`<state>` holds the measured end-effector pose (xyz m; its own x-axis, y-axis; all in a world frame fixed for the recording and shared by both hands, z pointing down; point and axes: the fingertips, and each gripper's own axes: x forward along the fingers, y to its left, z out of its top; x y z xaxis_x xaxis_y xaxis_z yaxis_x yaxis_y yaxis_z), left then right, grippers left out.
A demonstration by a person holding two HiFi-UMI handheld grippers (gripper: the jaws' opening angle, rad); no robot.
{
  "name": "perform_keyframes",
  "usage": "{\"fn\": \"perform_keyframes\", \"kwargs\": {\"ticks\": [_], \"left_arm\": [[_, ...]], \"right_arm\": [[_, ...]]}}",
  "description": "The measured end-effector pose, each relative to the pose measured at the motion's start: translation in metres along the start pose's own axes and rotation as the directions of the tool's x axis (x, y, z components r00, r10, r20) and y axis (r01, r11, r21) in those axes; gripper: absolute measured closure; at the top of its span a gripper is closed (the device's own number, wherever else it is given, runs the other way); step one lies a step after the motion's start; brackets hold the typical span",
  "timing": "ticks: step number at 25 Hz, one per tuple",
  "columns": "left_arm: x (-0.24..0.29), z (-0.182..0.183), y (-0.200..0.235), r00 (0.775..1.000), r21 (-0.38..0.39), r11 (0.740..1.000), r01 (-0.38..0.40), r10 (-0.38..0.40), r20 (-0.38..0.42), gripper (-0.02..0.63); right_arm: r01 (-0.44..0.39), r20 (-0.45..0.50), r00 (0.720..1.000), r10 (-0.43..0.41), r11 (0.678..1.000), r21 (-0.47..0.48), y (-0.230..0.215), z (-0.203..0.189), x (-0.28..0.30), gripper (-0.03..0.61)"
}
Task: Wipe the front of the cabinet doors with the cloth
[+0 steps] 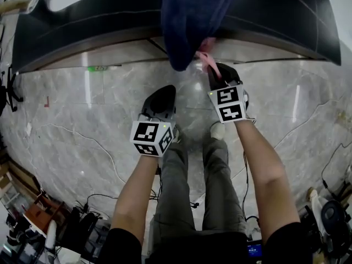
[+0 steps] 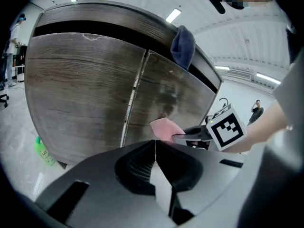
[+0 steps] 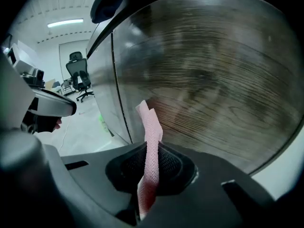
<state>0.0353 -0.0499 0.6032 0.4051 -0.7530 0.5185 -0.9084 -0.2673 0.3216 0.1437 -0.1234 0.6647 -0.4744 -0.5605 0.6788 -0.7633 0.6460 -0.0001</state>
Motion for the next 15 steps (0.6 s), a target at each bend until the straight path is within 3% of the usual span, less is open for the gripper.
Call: {"fn": "perform_keyframes", "kwargs": {"ticks": [15], "left_arm": [[0.044, -0.005, -0.070, 0.996, 0.039, 0.996, 0.084, -0.082, -0.044, 0.603]], "right_arm": [[0.122, -0.024, 0.992, -0.120, 0.987, 0.103, -0.089, -0.048, -0.043, 0.537]]}}
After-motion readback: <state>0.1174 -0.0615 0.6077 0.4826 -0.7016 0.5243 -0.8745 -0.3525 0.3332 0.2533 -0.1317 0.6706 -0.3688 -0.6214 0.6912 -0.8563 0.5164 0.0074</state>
